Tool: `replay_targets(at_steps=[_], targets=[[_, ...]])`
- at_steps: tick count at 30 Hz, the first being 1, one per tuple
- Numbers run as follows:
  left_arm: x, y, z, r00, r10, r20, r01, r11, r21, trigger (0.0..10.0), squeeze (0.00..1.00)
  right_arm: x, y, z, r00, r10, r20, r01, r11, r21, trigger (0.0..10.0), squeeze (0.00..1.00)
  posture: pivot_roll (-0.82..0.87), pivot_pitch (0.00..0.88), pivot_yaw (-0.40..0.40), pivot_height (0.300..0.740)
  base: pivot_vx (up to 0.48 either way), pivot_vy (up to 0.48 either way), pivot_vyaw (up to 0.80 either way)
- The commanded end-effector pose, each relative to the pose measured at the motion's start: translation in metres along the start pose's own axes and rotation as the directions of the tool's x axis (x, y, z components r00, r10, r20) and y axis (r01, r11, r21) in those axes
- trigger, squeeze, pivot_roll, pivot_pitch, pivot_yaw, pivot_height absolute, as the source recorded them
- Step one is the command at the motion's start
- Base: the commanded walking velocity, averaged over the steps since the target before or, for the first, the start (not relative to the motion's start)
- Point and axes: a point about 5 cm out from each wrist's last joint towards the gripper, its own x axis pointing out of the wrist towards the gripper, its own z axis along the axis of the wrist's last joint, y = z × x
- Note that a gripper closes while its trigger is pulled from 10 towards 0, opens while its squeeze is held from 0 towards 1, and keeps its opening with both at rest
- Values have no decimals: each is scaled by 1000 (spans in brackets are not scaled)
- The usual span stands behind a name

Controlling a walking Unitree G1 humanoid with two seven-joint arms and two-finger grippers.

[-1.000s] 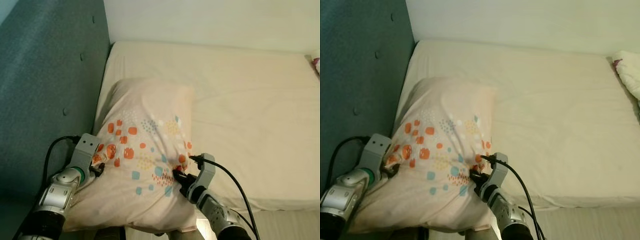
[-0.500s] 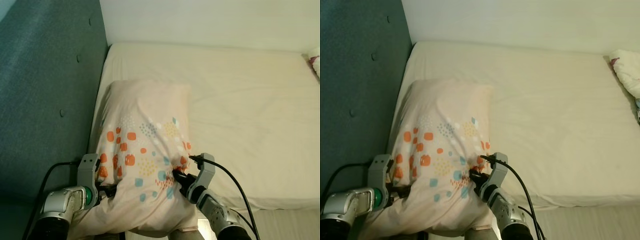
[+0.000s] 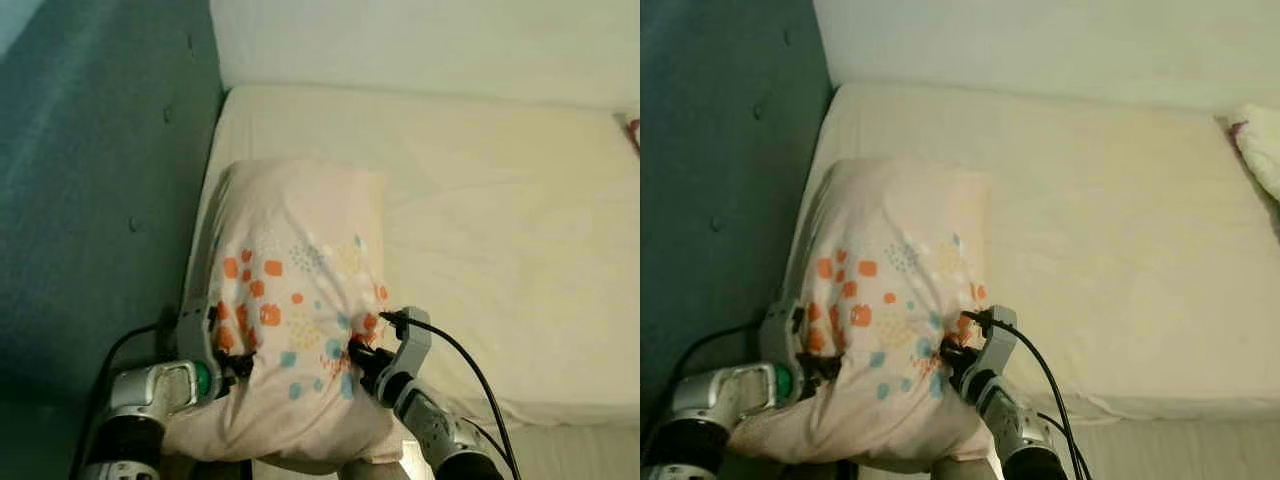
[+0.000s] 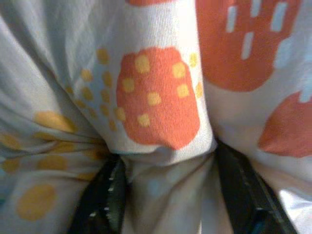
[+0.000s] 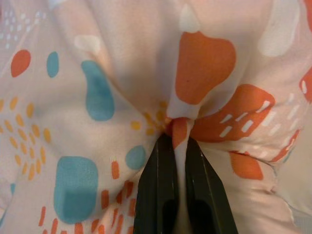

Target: Clean up the room

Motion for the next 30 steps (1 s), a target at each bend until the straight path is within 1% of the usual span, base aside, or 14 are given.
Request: replay_targets(at_steps=[1, 5, 8, 10, 11, 13, 14, 16, 17, 19, 23, 30], targets=[[8, -22, -9, 993, -110, -40, 109, 994, -21, 0, 0, -2, -1, -7, 1000, -2, -20, 2, 1000, 12, 0, 0, -46, 200, -7, 740, 0, 0, 0], [4, -26, -1, 991, -135, -7, 134, 991, -8, 0, 0, -2, -1, -7, 1000, -2, -18, 2, 1000, 13, 0, 0, -43, 201, -6, 740, 0, 0, 0], [2, -26, 1, 991, -135, 1, 135, 991, 1, 0, 0, -2, -1, -7, 1000, -2, -18, 2, 1000, 13, 0, 0, -41, 200, -5, 740, 0, 0, 0], [-3, -21, 4, 994, -109, 16, 108, 993, 41, 0, 0, -2, -1, -7, 1000, -3, -19, 3, 1000, 14, 0, 0, -40, 201, -5, 740, 0, 0, 0], [-3, -21, 4, 994, -109, 16, 108, 993, 41, 0, 0, -2, -1, -7, 1000, -3, -19, 3, 1000, 14, 0, 0, -40, 201, -5, 740, 0, 0, 0], [-9, -12, 5, 997, -68, 30, 66, 994, 86, 0, 0, -2, -1, -7, 1000, -3, -18, 3, 1000, 15, 0, 0, -38, 200, -3, 740, 0, 0, 0], [-9, -12, 5, 997, -68, 30, 66, 994, 86, 0, 0, -2, -1, -7, 1000, -3, -18, 3, 1000, 15, 0, 0, -38, 200, -3, 740, 0, 0, 0], [-14, -5, 4, 998, -43, 36, 38, 991, 125, 0, 0, -2, -1, -7, 1000, -3, -17, 3, 1000, 16, 0, 0, -35, 199, -3, 740, 0, 0, 0], [-14, -5, 4, 998, -43, 36, 38, 991, 125, 0, 0, -2, -1, -7, 1000, -3, -17, 3, 1000, 16, 0, 0, -35, 199, -3, 740, 0, 0, 0], [-18, -1, 3, 999, -28, 40, 21, 988, 152, 0, 0, -2, -1, -7, 1000, -2, -17, 2, 1000, 16, 0, 0, -30, 197, -4, 740, 0, 0, 0], [-20, 0, 2, 999, -22, 43, 14, 987, 160, 0, 0, -1, -1, -6, 1000, 0, -17, 1, 1000, 16, 0, 0, -27, 196, -5, 740, 0, 0, 0], [-21, -3, 0, 998, -31, 48, 22, 984, 175, 0, 0, -1, 0, -6, 1000, 4, -16, -3, 1000, 15, 0, 0, -29, 195, -6, 740, 0, 0, 0]])
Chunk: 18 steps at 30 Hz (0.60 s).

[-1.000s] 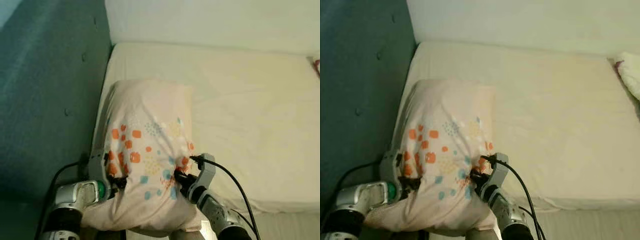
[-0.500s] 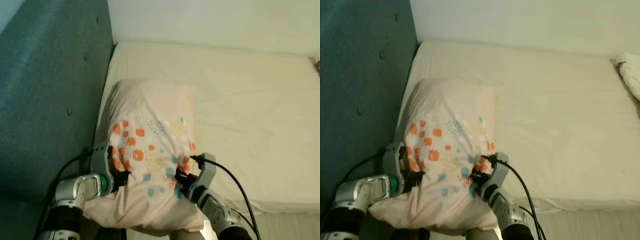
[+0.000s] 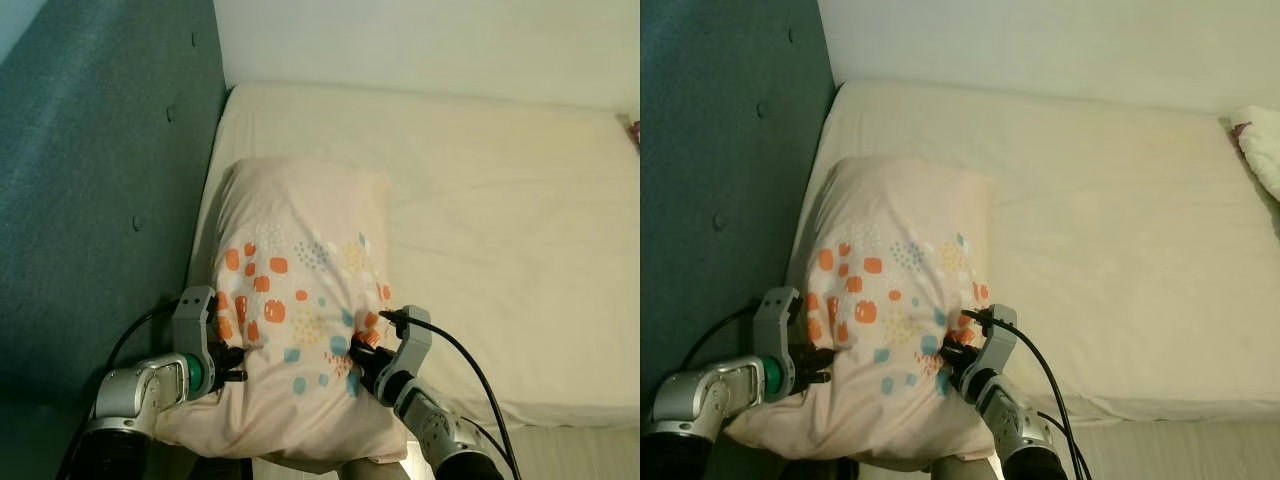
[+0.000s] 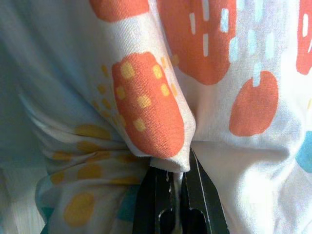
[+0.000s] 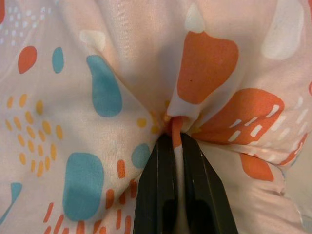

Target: Clean up the room

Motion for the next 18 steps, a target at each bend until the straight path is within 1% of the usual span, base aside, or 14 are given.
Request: replay_targets(at_steps=[1, 4, 5, 7, 8, 9, 10, 12, 13, 14, 15, 16, 17, 18], targets=[[2, -5, -11, 999, -26, -31, 26, 1000, 1, 0, 0, -1, -1, -7, 1000, 1, -20, -1, 1000, 16, 0, 0, -29, 195, -6, 740, 0, 0, 0], [2, -5, -10, 999, -25, -26, 25, 1000, 7, 0, 0, -1, -1, -6, 1000, 0, -18, 0, 1000, 15, 0, 0, -30, 195, -6, 740, 0, 0, 0], [2, -6, -8, 1000, -23, -7, 23, 999, 25, 0, 0, -2, -2, -4, 1000, -8, -4, 8, 1000, 4, 0, 0, -30, 195, -6, 740, 0, 0, 0], [-5, -14, 17, 988, -40, 150, 20, 991, 136, 0, 0, -4, 0, 18, 996, -5, 88, 20, 986, -166, 0, 0, -28, 198, -6, 740, 0, 0, 0], [-5, -14, 17, 988, -40, 150, 20, 991, 136, 0, 0, -4, 0, 18, 996, -5, 88, 20, 986, -166, 0, 0, -28, 198, -6, 740, 0, 0, 0], [-10, -19, 32, 971, -49, 235, 6, 983, 184, 10000, 0, -5, 3, 35, 988, 7, 157, 34, 966, -256, 0, 0, -31, 198, -5, 740, 0, 0, 0], [-10, -19, 32, 971, -49, 235, 6, 983, 184, 10000, 0, -5, 3, 35, 988, 7, 157, 34, 966, -256, 0, 0, -31, 198, -5, 740, 0, 0, 0], [-21, -27, 59, 929, -76, 363, 1, 980, 201, 10000, 0, -8, 11, 65, 963, 43, 266, 62, 925, -376, 0, 0, -36, 198, -4, 740, 0, 0, 0], [-21, -27, 59, 929, -76, 363, 1, 980, 201, 10000, 0, -8, 11, 65, 963, 43, 266, 62, 925, -376, 0, 0, -36, 198, -4, 740, 0, 0, 0], [-27, -32, 71, 905, -96, 415, 12, 980, 200, 10000, 0, -9, 15, 78, 949, 70, 307, 68, 907, -416, 0, 0, -37, 196, -3, 740, 0, 0, 0], [-27, -32, 71, 905, -96, 415, 12, 980, 200, 10000, 0, -9, 15, 78, 949, 70, 307, 68, 907, -416, 0, 0, -37, 196, -3, 740, 0, 0, 0], [-33, -37, 83, 880, -119, 459, 26, 979, 204, 10000, 0, -11, 20, 90, 936, 104, 337, 67, 886, -458, 0, 0, -38, 196, -3, 740, 0, 0, 0], [-33, -37, 83, 880, -119, 459, 26, 979, 204, 10000, 0, -11, 20, 90, 936, 104, 337, 67, 886, -458, 0, 0, -38, 196, -3, 740, 0, 0, 0], [-40, -42, 94, 857, -141, 496, 37, 976, 213, 10000, 0, -13, 26, 101, 921, 146, 361, 58, 865, -498, 0, 0, -37, 197, -3, 740, 0, 0, 0]])
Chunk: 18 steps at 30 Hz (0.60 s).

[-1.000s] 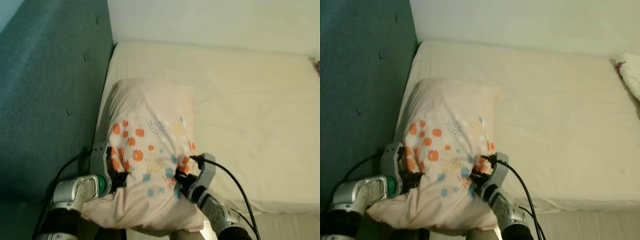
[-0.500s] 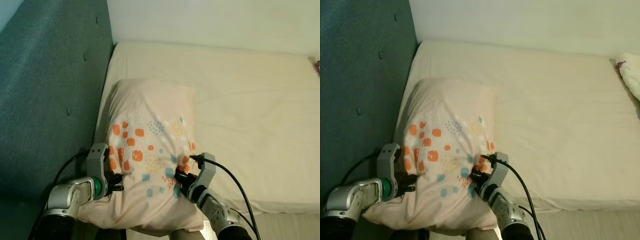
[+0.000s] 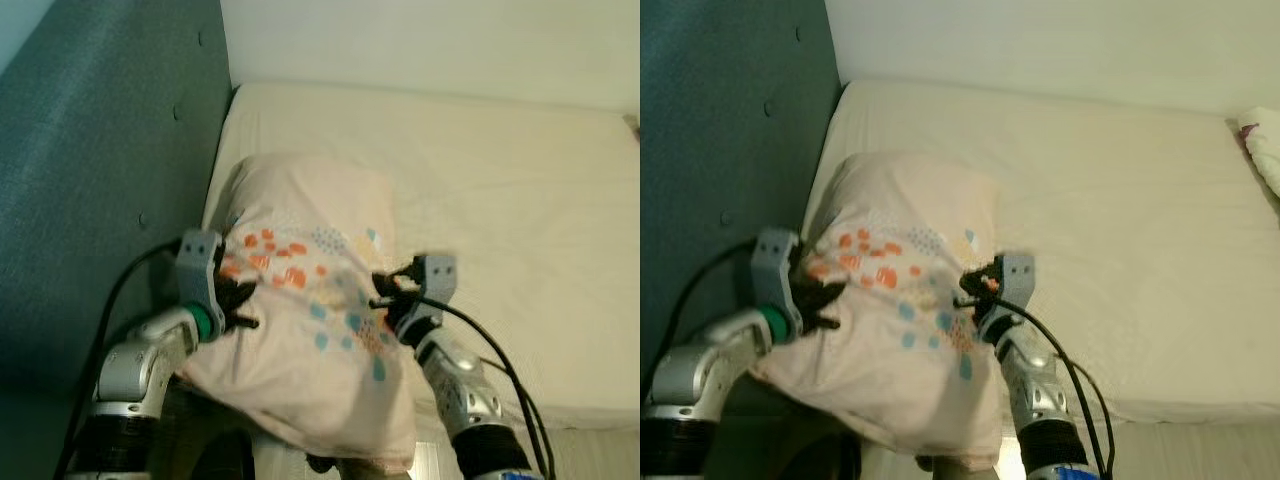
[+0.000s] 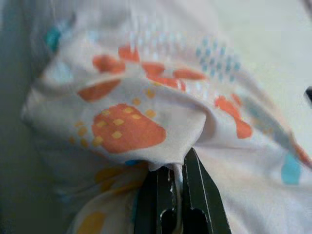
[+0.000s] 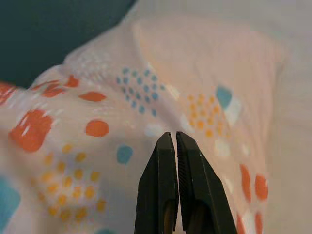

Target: Clean up the room

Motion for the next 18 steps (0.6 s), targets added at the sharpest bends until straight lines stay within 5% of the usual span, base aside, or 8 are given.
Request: replay_targets(at_steps=[1, 6, 9, 10, 11, 12, 16, 18], targets=[[-3, -6, 23, 995, -25, 93, 25, 1000, 7, 10000, 0, 1, -1, 13, 998, 33, 45, -30, 998, -51, 0, 0, -36, 197, -3, 740, 0, 0, 0], [-4, -7, 30, 993, -18, 119, 15, 1000, 26, 10000, 0, 4, 3, 20, 996, 49, 72, -49, 999, 2, 0, 0, -33, 198, -5, 740, 0, 0, 0], [-6, -3, 22, 995, 10, 96, -15, 998, 53, 10000, 0, 3, 2, 9, 1000, 5, 25, -8, 991, 132, 0, 0, -32, 198, -5, 740, 0, 0, 0], [-6, -1, 19, 996, 23, 82, -29, 997, 71, 10000, 0, 2, 3, 2, 1000, 0, -6, 1, 983, 185, 6000, 0, -30, 201, -6, 740, 0, 0, 0], [-7, 1, 16, 997, 32, 74, -38, 996, 82, 10000, 0, 1, 3, -3, 1000, -1, -26, 7, 976, 216, 6000, 0, -30, 201, -6, 740, 0, 0, 0], [-8, 4, 11, 997, 55, 49, -60, 992, 110, 10000, 0, -3, 4, -14, 998, -17, -67, 35, 960, 278, 10000, 0, -28, 203, -5, 740, 0, 0, 0], [-12, 11, 3, 996, 95, 3, -94, 986, 137, 10000, 0, -9, 5, -30, 990, -48, -132, 94, 924, 370, 10000, 0, -26, 205, -5, 740, 0, 0, 0], [-16, 26, -3, 984, 174, -39, -166, 974, 157, 10000, 0, -15, 5, -48, 974, -98, -206, 185, 869, 460, 10000, 0, -24, 205, -5, 740, 0, 0, 0]])
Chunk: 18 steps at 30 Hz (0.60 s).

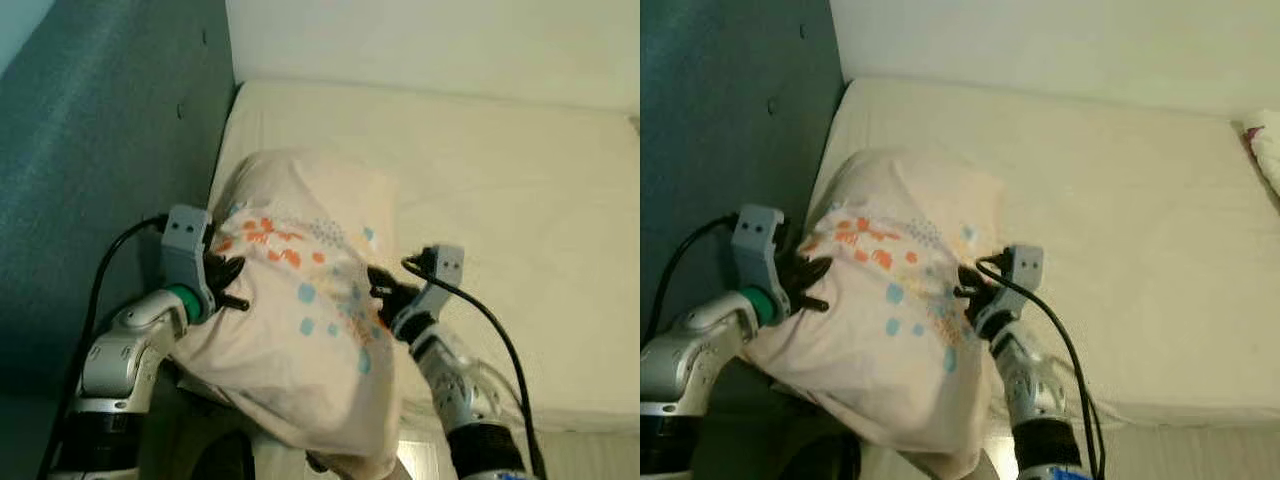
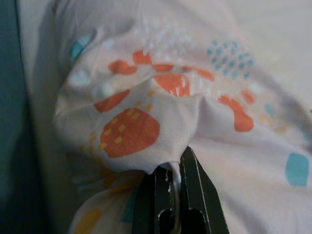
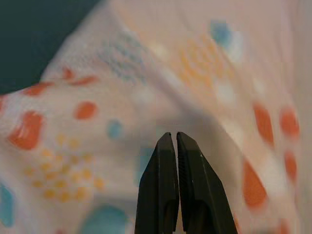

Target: Clean up the room

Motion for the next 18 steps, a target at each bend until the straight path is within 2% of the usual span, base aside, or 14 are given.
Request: replay_targets(at_steps=[1, 2, 3, 5, 6, 11, 12, 18], targets=[[-3, 15, -10, 996, 78, -47, -78, 997, 10, 10000, 0, -8, -14, -18, 994, -89, -57, 96, 986, 139, 10000, 0, -20, 207, -6, 740, 0, 0, 0], [-3, 15, -10, 996, 78, -47, -78, 997, 10, 10000, 0, -8, -14, -18, 994, -89, -57, 96, 986, 139, 10000, 0, -20, 207, -6, 740, 0, 0, 0], [-4, 20, -12, 993, 101, -59, -100, 995, 14, 10000, 0, -9, -15, -24, 991, -110, -72, 122, 972, 200, 10000, 0, -20, 207, -6, 740, 0, 0, 0], [-4, 20, -12, 993, 101, -59, -100, 995, 14, 10000, 0, -9, -15, -24, 991, -110, -72, 122, 972, 200, 10000, 0, -20, 207, -6, 740, 0, 0, 0], [-5, 25, -14, 990, 123, -74, -121, 992, 21, 10000, 0, -12, -18, -37, 983, -143, -117, 166, 960, 226, 10000, 1000, -13, 209, -5, 740, 0, 0, 0], [-5, 22, -15, 990, 117, -79, -115, 993, 24, 10000, 0, -15, -23, -45, 974, -154, -163, 186, 961, 203, 10000, 1000, -14, 209, -5, 740, 0, 0, 0], [-4, 20, -17, 991, 109, -81, -107, 994, 27, 10000, 0, -16, -28, -48, 968, -159, -193, 197, 960, 199, 10000, 1000, -14, 209, -5, 740, 0, 0, 0], [-4, 18, -17, 991, 104, -83, -102, 994, 26, 10000, 0, -14, -28, -48, 972, -112, -206, 156, 965, 211, 10000, 1000, -6, 214, -1, 740, 0, 0, 0]])
